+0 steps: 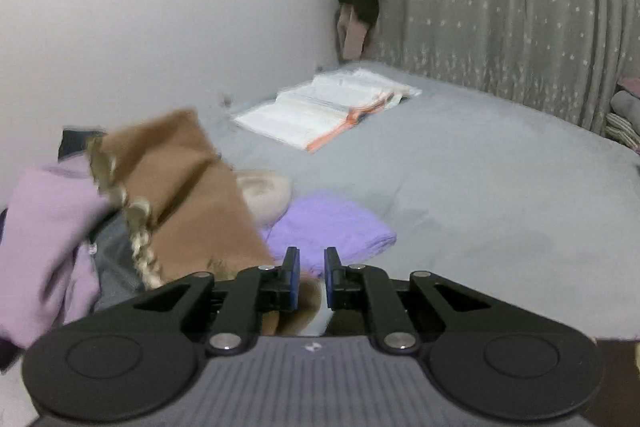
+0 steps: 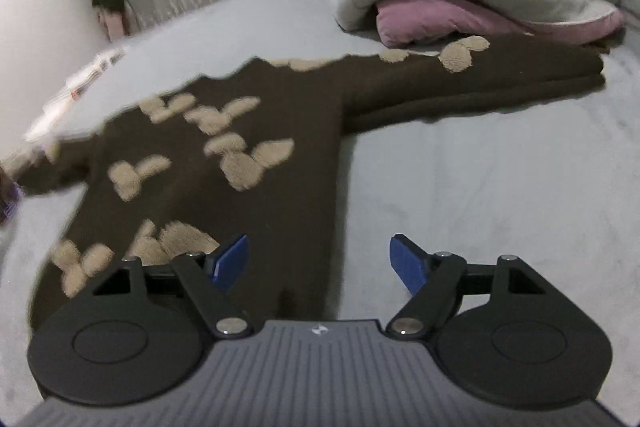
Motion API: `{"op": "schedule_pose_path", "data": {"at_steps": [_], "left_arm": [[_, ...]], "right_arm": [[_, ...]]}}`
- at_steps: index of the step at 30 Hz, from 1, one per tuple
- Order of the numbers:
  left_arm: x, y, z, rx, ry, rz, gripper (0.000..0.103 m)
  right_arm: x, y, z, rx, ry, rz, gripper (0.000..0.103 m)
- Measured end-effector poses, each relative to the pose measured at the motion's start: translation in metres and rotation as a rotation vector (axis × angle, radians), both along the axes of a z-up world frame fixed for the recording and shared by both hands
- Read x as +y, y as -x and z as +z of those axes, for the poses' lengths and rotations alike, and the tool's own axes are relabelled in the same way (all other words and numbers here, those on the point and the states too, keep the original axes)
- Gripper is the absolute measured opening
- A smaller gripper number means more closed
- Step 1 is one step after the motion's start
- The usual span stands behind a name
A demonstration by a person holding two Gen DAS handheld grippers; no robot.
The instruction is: Fold clothes
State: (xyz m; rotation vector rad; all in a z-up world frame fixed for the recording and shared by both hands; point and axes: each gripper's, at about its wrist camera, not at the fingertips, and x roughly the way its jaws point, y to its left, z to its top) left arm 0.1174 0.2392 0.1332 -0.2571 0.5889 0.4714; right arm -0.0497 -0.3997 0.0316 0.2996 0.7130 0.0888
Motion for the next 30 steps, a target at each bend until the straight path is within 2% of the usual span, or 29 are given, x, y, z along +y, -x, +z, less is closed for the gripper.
{"op": "schedule_pose_path", "data": {"at_steps": [1,2,3,4,5,7,10,13,15,16,19,20,21,22,23,24,25,27,30], "left_arm": [[-0.008,0.011,-0.005,-0.010,0.077,-0.073,0.021],[-0.022,0.022,-0.012,-0.002,0.132,-0.143,0.033],[-0.048,0.043,-0.023,0.020,0.198,-0.246,0.039],[-0.067,0.057,-0.030,0.041,0.212,-0.298,0.049],[-0.089,0.074,-0.039,0.071,0.230,-0.361,0.053],[-0.147,0.115,-0.064,0.158,0.289,-0.517,0.054],[-0.198,0.155,-0.095,0.236,0.371,-0.651,0.059],[-0.220,0.170,-0.119,0.290,0.373,-0.683,0.066],[-0.229,0.175,-0.130,0.303,0.373,-0.719,0.085],[-0.228,0.175,-0.134,0.291,0.377,-0.739,0.100],[-0.240,0.176,-0.138,0.267,0.370,-0.760,0.102],[-0.243,0.176,-0.137,0.257,0.388,-0.770,0.100],[-0.245,0.177,-0.137,0.248,0.408,-0.785,0.096],[-0.246,0.178,-0.137,0.243,0.415,-0.792,0.075],[-0.248,0.179,-0.136,0.240,0.414,-0.795,0.045],[-0.248,0.180,-0.136,0.241,0.412,-0.788,0.033],[-0.245,0.179,-0.138,0.243,0.447,-0.782,0.013],[-0.239,0.178,-0.138,0.240,0.502,-0.764,0.011],[-0.233,0.182,-0.115,0.180,0.481,-0.794,0.010]], "right_arm": [[-0.002,0.000,-0.001,0.007,-0.021,0.002,0.079],[-0.002,0.001,-0.003,0.021,-0.050,0.006,0.079],[-0.003,0.001,-0.008,0.038,-0.083,0.015,0.079],[-0.004,0.000,-0.013,0.055,-0.115,0.025,0.079],[-0.005,-0.001,-0.018,0.071,-0.148,0.035,0.079],[-0.006,0.002,-0.026,0.099,-0.184,0.062,0.079],[-0.006,0.011,-0.037,0.139,-0.218,0.102,0.079],[-0.020,0.025,-0.049,0.153,-0.261,0.112,0.079],[-0.027,0.033,-0.058,0.145,-0.339,0.124,0.079],[-0.024,0.036,-0.061,0.143,-0.360,0.137,0.079],[-0.013,0.044,-0.068,0.138,-0.407,0.180,0.078],[-0.009,0.046,-0.070,0.137,-0.423,0.195,0.076],[-0.005,0.047,-0.072,0.134,-0.427,0.191,0.066],[-0.002,0.047,-0.074,0.136,-0.429,0.180,0.057],[-0.006,0.048,-0.076,0.148,-0.421,0.162,0.030],[-0.011,0.049,-0.077,0.163,-0.411,0.141,0.015],[-0.010,0.051,-0.072,0.151,-0.391,0.139,0.015],[-0.004,0.053,-0.059,0.116,-0.345,0.144,0.012],[0.000,0.059,-0.036,0.045,-0.296,0.150,0.011]]}}
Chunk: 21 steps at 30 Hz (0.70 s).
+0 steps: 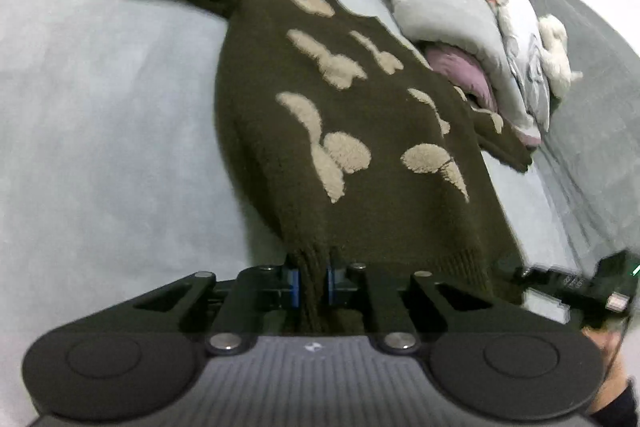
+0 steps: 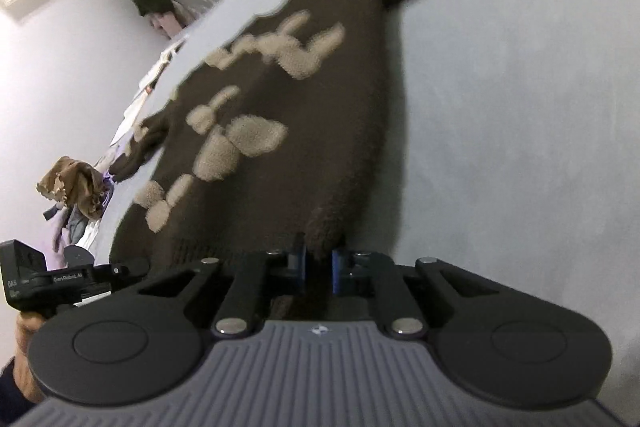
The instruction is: Fold clothes
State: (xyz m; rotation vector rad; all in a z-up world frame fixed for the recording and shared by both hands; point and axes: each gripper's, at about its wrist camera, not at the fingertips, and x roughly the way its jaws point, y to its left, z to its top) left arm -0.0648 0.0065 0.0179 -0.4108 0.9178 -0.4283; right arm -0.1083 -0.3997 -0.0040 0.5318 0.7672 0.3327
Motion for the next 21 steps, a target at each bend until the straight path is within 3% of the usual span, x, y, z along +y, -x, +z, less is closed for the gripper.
{"op": "schedule_pose_path", "data": {"at_steps": [5,8,10,13,16,19,21], "left_arm": [[0.019,0.017,0.036,-0.079,0.072,0.012,0.010],[0.018,0.029,0.034,-0.050,0.068,0.002,0.010],[0.011,0.035,0.025,-0.019,0.014,-0.019,0.011],[0.014,0.028,0.009,0.058,-0.014,0.001,0.016],[0.046,0.020,0.008,0.103,0.048,0.081,0.023],[0.082,0.010,0.021,0.027,0.045,0.217,0.032],[0.104,0.001,0.025,0.007,0.039,0.305,0.038]], "right_arm": [[-0.023,0.015,0.037,-0.117,-0.039,-0.012,0.011],[-0.029,0.022,0.044,-0.127,-0.036,0.009,0.011],[-0.030,0.025,0.047,-0.124,-0.026,0.032,0.011],[-0.023,0.016,0.035,-0.039,0.053,0.080,0.013],[-0.031,0.004,0.024,0.036,0.133,0.025,0.025],[-0.051,-0.001,0.027,0.035,0.129,-0.086,0.036],[-0.069,-0.002,0.036,0.002,0.091,-0.181,0.059]]}}
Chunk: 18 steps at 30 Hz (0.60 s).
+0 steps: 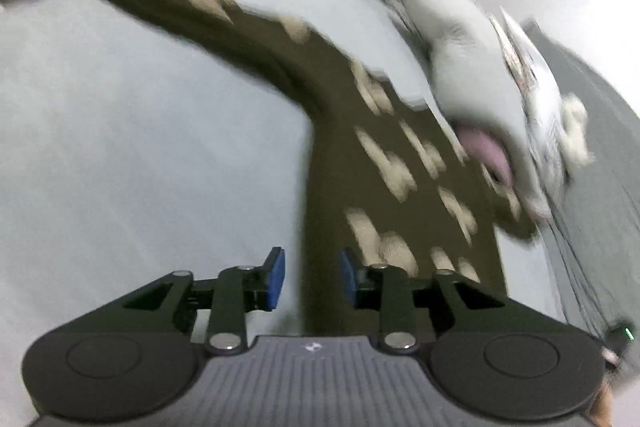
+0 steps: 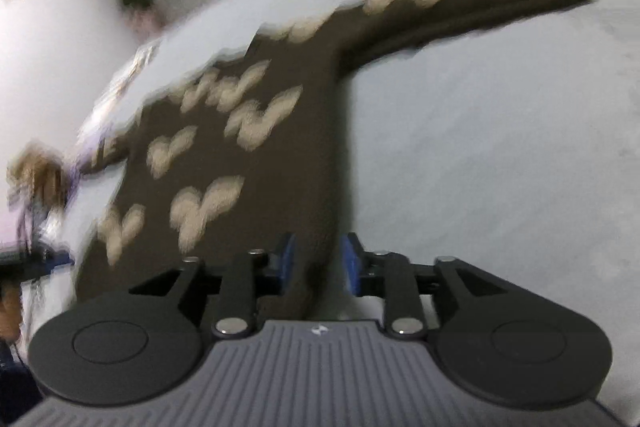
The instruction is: Fold clothes
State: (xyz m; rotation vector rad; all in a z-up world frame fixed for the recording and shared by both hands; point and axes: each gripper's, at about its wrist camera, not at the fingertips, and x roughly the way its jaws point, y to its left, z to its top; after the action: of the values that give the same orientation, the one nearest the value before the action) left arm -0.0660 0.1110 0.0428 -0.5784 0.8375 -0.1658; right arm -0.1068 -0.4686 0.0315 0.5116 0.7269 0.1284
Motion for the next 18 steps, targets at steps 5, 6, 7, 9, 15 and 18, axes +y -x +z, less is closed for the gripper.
{"op": "schedule_pose_path", "data": {"at_steps": [5,6,7,9,15,18], "left_arm": [[0.047,-0.034,-0.006,0.009,0.022,0.244,0.044],[0.057,-0.046,-0.007,0.000,0.025,0.297,0.045],[0.063,-0.056,-0.008,-0.010,0.032,0.333,0.050],[0.074,-0.075,-0.009,-0.040,0.051,0.392,0.056],[0.105,-0.136,-0.011,-0.079,0.046,0.514,0.072],[0.117,-0.170,-0.016,-0.047,-0.002,0.562,0.076]], "right_arm": [[-0.019,-0.015,-0.001,-0.013,-0.009,-0.117,0.069],[-0.017,-0.021,-0.001,-0.012,-0.014,-0.122,0.069],[-0.016,-0.027,-0.001,-0.011,-0.018,-0.128,0.069],[-0.010,-0.038,-0.001,-0.012,-0.024,-0.135,0.069],[0.004,-0.058,-0.009,-0.024,-0.001,-0.074,0.069],[0.018,-0.072,-0.010,-0.026,0.016,-0.040,0.069]]}}
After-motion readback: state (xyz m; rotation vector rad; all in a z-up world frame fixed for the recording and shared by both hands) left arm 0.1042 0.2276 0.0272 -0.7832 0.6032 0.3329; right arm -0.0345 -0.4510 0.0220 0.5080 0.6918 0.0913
